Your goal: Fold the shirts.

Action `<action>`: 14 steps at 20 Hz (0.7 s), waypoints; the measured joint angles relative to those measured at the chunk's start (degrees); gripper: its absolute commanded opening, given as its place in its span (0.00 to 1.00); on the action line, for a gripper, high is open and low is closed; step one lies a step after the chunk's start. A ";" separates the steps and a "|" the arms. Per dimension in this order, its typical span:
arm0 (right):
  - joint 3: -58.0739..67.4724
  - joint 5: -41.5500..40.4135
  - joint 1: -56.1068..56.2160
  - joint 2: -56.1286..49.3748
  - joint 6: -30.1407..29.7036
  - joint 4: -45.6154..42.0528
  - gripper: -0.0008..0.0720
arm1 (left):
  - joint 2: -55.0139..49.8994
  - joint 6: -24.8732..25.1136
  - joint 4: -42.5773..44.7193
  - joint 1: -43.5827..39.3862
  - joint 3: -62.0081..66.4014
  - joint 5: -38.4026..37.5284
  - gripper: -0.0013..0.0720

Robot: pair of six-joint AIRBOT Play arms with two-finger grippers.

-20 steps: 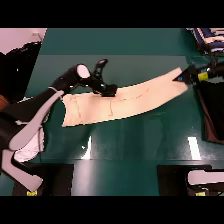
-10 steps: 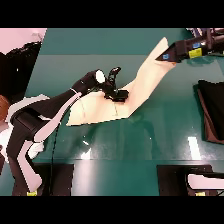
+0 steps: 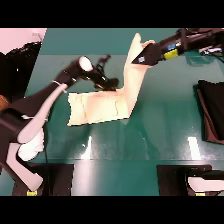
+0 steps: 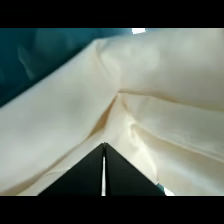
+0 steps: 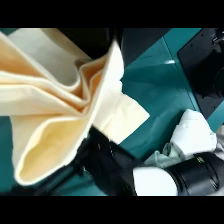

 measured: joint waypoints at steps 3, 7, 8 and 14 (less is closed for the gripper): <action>0.04 -3.72 6.38 -3.02 -1.49 0.11 0.03 | 6.49 0.83 2.32 7.13 0.11 -1.25 0.05; 0.09 -11.91 17.09 -9.84 -3.93 0.13 0.80 | 15.19 2.49 3.72 17.03 0.15 -2.73 0.05; 0.11 -14.03 19.34 -11.50 -4.66 0.22 0.92 | 16.92 2.86 3.93 18.95 0.15 -2.80 0.05; 0.09 -14.58 22.36 -16.59 -5.55 -2.21 0.76 | 22.43 4.28 4.35 25.55 0.13 -5.60 0.05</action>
